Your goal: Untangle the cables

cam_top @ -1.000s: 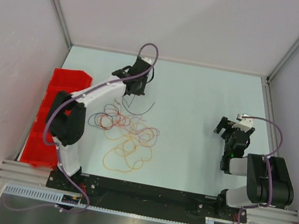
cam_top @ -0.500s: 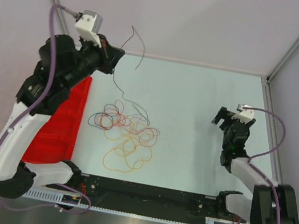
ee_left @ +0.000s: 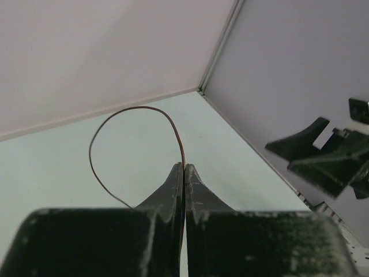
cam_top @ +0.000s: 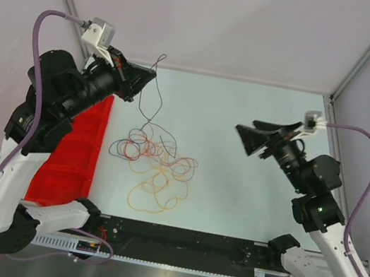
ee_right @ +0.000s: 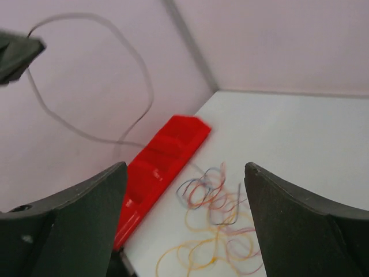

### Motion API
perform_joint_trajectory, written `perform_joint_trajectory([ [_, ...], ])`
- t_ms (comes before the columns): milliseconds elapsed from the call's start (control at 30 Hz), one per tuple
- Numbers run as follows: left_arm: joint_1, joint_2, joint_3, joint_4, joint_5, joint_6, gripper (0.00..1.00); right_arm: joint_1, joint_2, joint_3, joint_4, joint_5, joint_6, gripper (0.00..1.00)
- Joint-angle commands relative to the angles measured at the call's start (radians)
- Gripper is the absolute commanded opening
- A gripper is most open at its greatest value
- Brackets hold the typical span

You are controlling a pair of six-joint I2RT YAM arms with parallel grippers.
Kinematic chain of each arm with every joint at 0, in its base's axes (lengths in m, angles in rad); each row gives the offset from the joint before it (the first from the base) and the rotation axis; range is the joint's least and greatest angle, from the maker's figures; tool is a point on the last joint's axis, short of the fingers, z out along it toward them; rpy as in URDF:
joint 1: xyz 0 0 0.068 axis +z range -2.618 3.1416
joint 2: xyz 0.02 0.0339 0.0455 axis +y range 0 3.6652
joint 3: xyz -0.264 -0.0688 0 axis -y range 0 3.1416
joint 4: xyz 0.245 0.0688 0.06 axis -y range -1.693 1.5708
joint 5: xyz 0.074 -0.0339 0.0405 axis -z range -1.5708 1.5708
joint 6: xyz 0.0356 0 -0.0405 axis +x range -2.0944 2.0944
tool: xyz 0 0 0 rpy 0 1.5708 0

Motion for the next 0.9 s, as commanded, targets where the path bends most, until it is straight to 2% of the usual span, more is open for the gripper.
perform_joint_trajectory([
  [0, -0.004, -0.027, -0.005, 0.015, -0.048, -0.129, 0.0, 0.338, 0.074, 0.063, -0.14, 0.079, -0.09, 0.86],
  [33, -0.004, -0.021, 0.003, 0.011, -0.067, -0.165, 0.0, 0.405, 0.104, 0.075, -0.154, 0.172, -0.121, 0.86],
  [67, -0.004, -0.009, 0.009, -0.006, -0.079, -0.184, 0.0, 0.541, 0.164, 0.102, -0.159, 0.21, -0.19, 0.87],
  [133, -0.004, 0.008, 0.033, -0.021, -0.093, -0.221, 0.0, 0.649, 0.233, 0.135, -0.151, 0.361, -0.252, 0.87],
  [200, -0.004, 0.02, 0.042, -0.04, -0.107, -0.244, 0.0, 0.73, 0.331, 0.182, -0.127, 0.405, -0.293, 0.88],
  [500, -0.003, 0.019, 0.033, -0.092, -0.151, -0.282, 0.0, 0.795, 0.522, 0.242, 0.154, 0.456, -0.375, 0.85],
  [800, -0.001, 0.042, 0.03, -0.097, -0.153, -0.325, 0.0, 0.795, 0.624, 0.285, 0.324, 0.484, -0.484, 0.81],
  [867, 0.0, 0.049, 0.024, -0.084, -0.153, -0.328, 0.0, 0.79, 0.644, 0.29, 0.349, 0.485, -0.5, 0.78],
])
